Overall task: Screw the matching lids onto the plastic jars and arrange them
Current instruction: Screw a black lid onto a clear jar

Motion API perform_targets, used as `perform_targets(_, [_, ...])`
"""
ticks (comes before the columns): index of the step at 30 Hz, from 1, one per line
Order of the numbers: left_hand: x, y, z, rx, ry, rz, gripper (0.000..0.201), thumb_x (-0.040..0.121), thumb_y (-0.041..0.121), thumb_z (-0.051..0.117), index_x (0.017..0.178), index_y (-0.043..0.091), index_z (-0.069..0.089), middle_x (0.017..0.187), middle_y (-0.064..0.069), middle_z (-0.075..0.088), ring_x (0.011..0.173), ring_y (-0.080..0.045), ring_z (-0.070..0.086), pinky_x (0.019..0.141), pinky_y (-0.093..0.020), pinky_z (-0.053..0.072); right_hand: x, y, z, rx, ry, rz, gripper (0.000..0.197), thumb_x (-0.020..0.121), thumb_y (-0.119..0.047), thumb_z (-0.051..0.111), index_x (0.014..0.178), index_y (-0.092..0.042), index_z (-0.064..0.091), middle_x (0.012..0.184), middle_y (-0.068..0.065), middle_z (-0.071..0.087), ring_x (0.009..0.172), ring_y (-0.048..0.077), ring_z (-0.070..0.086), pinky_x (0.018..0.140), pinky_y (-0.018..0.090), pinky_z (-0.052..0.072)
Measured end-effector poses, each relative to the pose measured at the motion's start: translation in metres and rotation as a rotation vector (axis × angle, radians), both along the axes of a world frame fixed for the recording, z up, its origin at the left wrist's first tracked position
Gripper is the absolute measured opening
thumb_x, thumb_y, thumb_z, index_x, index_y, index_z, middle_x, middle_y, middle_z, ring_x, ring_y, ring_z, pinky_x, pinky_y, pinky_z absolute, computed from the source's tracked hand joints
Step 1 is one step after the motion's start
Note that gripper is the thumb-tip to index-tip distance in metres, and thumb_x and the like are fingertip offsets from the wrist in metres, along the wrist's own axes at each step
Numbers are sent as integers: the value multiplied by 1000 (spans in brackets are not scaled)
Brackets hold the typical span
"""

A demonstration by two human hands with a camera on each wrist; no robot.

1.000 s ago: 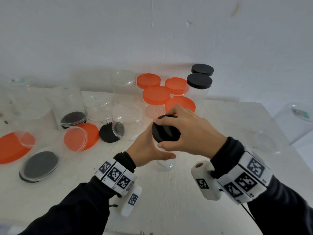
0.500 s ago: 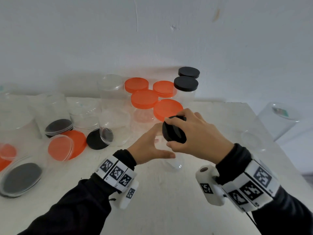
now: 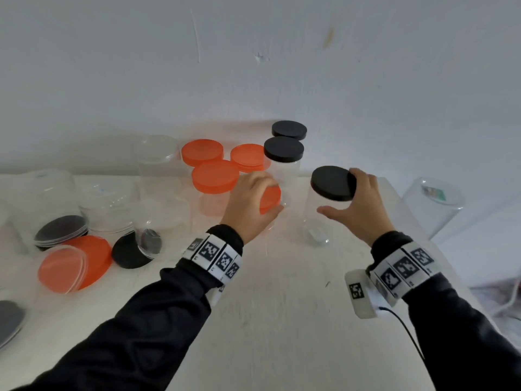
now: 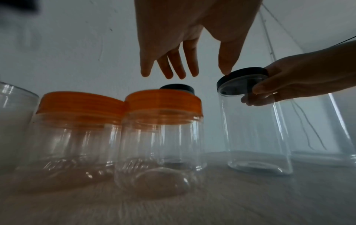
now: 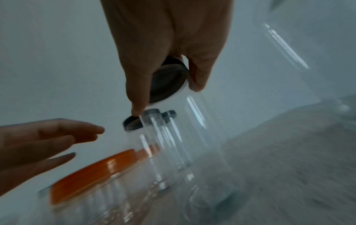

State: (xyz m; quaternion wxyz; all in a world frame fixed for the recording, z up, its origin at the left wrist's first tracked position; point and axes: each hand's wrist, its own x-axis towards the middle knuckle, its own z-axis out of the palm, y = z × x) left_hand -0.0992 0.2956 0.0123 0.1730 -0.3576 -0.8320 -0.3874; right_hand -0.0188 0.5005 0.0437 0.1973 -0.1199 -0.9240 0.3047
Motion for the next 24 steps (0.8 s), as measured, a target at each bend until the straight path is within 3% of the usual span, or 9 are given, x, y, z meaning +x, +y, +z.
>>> perform_targets(2, [-7, 6, -6, -69, -8, 52, 53, 77, 44, 62, 117, 10, 56, 127, -7, 49, 120, -24, 40, 102, -39, 30, -12, 9, -7, -75, 48, -42, 93, 67, -27, 82, 140, -6, 27, 136, 12, 35, 124, 24, 37, 96, 22, 30])
perform_targets(4, [-11, 9, -12, -164, -40, 97, 56, 80, 40, 66, 125, 11, 51, 137, -6, 42, 129, -24, 33, 108, -44, 22, -24, 16, -12, -114, 67, -63, 96, 68, -27, 82, 141, -5, 25, 139, 12, 35, 127, 25, 36, 101, 27, 32])
perform_targets(7, [-14, 13, -18, -365, -77, 169, 59, 87, 42, 56, 136, 15, 40, 148, -2, 30, 138, -19, 20, 114, -45, 5, -43, 26, -15, -152, 94, -60, 93, 68, -25, 82, 140, -4, 26, 138, 12, 38, 125, 24, 38, 100, 28, 34])
perform_targets(9, [-15, 14, -20, -445, -84, 207, 57, 89, 41, 52, 139, 18, 35, 150, 1, 27, 139, -17, 17, 114, -44, 2, -57, 33, -17, -181, 97, -52, 88, 68, -25, 82, 137, -5, 31, 135, 10, 42, 121, 23, 42, 100, 32, 39])
perform_targets(11, [-16, 14, -20, -449, -76, 219, 54, 90, 37, 51, 139, 21, 35, 149, 3, 28, 139, -16, 18, 112, -42, 4, -69, 41, -19, -214, 86, -52, 80, 67, -27, 83, 130, -6, 38, 129, 8, 47, 114, 20, 47, 95, 34, 43])
perform_targets(15, [-15, 14, -20, -437, -51, 227, 52, 90, 34, 51, 139, 23, 36, 147, 6, 31, 138, -14, 20, 111, -37, 6, -92, 54, -18, -225, 60, -33, 73, 69, -28, 82, 126, -6, 42, 122, 6, 53, 101, 13, 46, 84, 26, 39])
perform_targets(24, [-15, 16, -22, -404, -76, 234, 51, 90, 34, 51, 139, 23, 38, 149, 7, 31, 140, -13, 17, 112, -36, 2, -134, 63, -21, -257, 66, 10, 73, 69, -30, 81, 126, -6, 42, 122, 7, 53, 110, 20, 51, 86, 28, 41])
